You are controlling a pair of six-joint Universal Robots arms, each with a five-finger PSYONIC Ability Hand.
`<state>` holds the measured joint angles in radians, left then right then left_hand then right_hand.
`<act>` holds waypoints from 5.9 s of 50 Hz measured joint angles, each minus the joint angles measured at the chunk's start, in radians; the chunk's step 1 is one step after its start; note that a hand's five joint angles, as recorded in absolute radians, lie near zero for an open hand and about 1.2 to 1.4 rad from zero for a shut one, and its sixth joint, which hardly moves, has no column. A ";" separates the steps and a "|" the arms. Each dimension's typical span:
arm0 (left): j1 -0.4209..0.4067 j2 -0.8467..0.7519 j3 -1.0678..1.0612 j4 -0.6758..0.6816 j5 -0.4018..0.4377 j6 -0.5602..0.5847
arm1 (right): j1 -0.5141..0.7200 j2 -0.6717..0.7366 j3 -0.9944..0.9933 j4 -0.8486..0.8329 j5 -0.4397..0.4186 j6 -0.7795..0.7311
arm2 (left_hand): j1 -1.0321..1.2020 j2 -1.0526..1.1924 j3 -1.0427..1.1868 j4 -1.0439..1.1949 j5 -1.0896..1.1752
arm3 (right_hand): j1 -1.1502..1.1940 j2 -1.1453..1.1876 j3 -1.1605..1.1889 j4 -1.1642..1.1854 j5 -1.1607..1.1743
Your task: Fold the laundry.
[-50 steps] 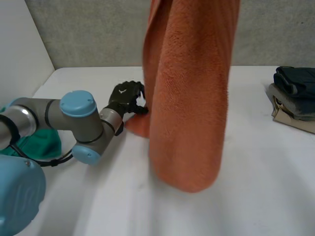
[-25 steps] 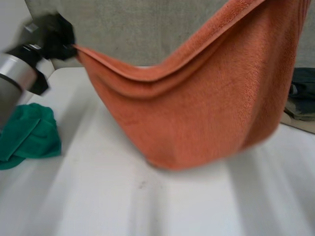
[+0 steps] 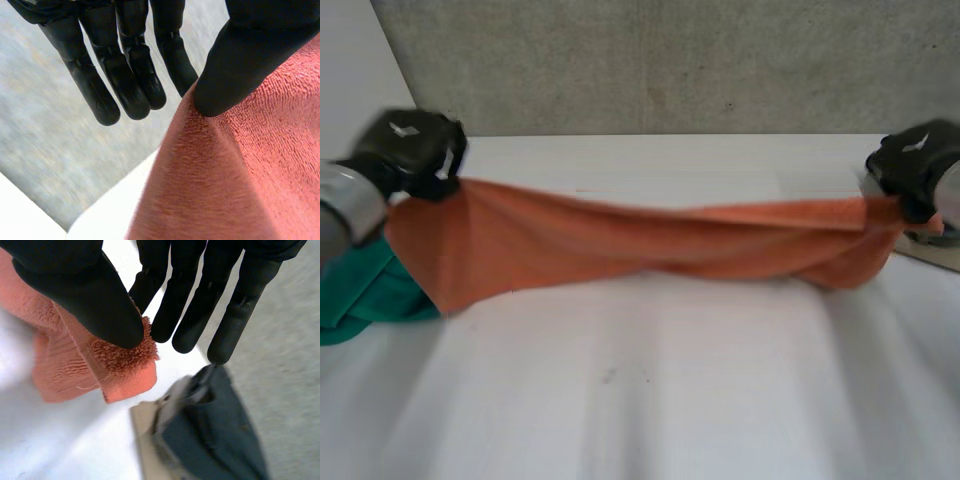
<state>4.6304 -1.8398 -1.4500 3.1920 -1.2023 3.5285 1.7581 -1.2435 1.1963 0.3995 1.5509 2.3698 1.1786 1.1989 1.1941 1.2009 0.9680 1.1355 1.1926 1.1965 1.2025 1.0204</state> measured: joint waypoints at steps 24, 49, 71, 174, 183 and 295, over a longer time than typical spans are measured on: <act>-0.154 -0.677 1.036 0.315 -0.240 0.093 | 0.081 0.396 -0.497 -0.847 0.139 0.019 | 0.000 0.001 0.001 0.001 0.000 | 0.000 0.000 0.001 0.000 0.000; -0.156 -0.246 0.063 0.487 -0.262 -0.021 | 0.063 0.287 -0.115 -0.677 0.052 0.097 | 0.000 0.001 0.002 0.002 0.000 | 0.000 0.000 0.001 0.000 0.001; -0.095 -0.207 -0.355 0.488 -0.082 0.171 | -0.062 0.163 0.338 -0.572 -0.072 0.113 | -0.433 -0.433 -0.413 -0.425 -0.365 | 0.000 0.000 0.001 0.000 0.001; -0.222 -0.761 0.624 0.167 -0.206 0.403 | -0.004 0.520 -0.151 -0.513 0.186 -0.074 | -0.515 -0.481 -0.451 -0.463 -0.409 | -0.745 -0.774 -0.757 -0.757 -0.752; -0.239 -0.746 0.607 0.168 -0.216 0.371 | 0.029 0.480 -0.129 -0.508 0.229 -0.038 | -0.992 -0.991 -0.979 -0.997 -0.918 | -0.906 -0.980 -0.982 -0.983 -0.972; -0.243 -0.011 -0.217 0.289 -0.155 0.011 | 0.344 0.203 0.328 -0.545 0.006 0.242 | -0.992 -0.991 -0.979 -0.997 -0.918 | -0.803 -0.858 -0.876 -0.881 -0.867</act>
<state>4.3871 -1.8503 -1.6667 3.4808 -1.3569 3.5394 2.1019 -1.0407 1.5244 -0.1451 1.5571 2.6119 0.1870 0.2075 0.2149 0.2037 0.0503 0.3325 0.3342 0.3205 0.3217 0.1533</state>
